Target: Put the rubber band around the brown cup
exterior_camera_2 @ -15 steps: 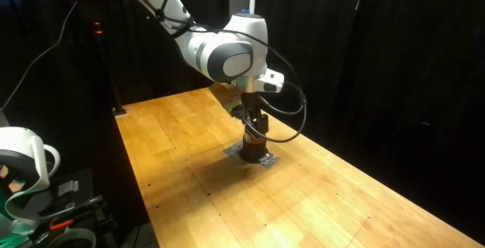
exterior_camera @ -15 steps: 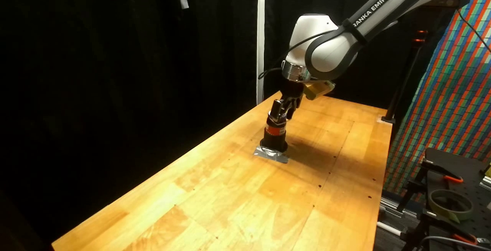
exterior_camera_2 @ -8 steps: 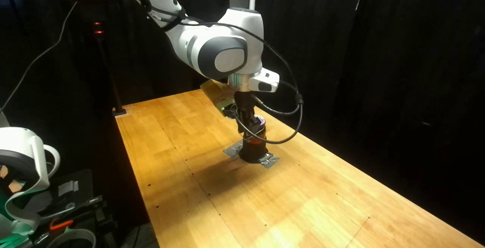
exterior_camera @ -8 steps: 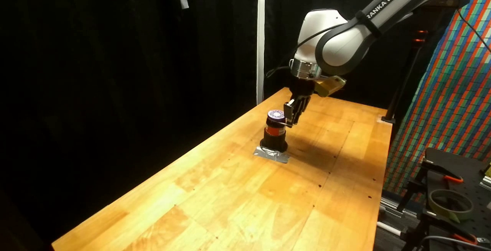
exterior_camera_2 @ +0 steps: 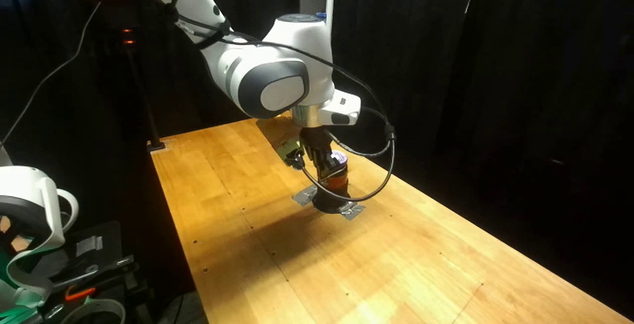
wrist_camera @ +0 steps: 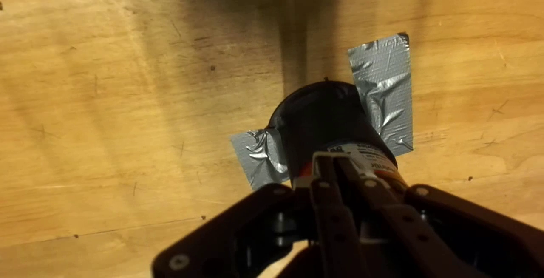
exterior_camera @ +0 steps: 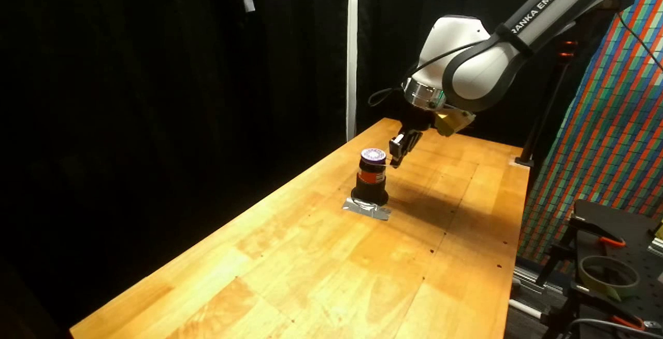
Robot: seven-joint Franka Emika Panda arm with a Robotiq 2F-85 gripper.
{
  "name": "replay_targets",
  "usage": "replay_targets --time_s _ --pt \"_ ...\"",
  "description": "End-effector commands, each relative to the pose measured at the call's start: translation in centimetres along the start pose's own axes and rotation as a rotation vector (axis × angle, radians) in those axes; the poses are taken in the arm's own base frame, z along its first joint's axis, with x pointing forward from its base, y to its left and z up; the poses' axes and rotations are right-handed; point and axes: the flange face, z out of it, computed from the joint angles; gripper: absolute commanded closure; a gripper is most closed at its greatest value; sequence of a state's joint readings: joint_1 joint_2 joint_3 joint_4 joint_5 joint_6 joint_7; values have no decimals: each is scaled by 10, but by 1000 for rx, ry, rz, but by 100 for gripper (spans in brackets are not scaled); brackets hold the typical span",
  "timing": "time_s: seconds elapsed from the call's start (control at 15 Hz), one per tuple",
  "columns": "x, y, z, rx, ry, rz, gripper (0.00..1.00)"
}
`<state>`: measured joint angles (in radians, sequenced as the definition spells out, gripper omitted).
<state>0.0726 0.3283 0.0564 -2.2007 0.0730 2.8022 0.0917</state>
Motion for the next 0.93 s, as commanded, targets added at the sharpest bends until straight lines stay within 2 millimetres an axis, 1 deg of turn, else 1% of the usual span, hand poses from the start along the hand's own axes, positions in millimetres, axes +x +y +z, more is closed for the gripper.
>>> replay_targets --time_s 0.0,0.2,0.33,0.6,0.73,0.87 --pt "-23 2 -11 27 132 -35 92" --pt "-36 3 -10 43 224 -61 93" --pt "-46 2 -10 54 271 -84 92" --pt "-62 -1 -16 109 379 -128 92" --pt "-72 3 -19 143 434 -154 92" --pt "-81 12 -21 172 485 -181 92"
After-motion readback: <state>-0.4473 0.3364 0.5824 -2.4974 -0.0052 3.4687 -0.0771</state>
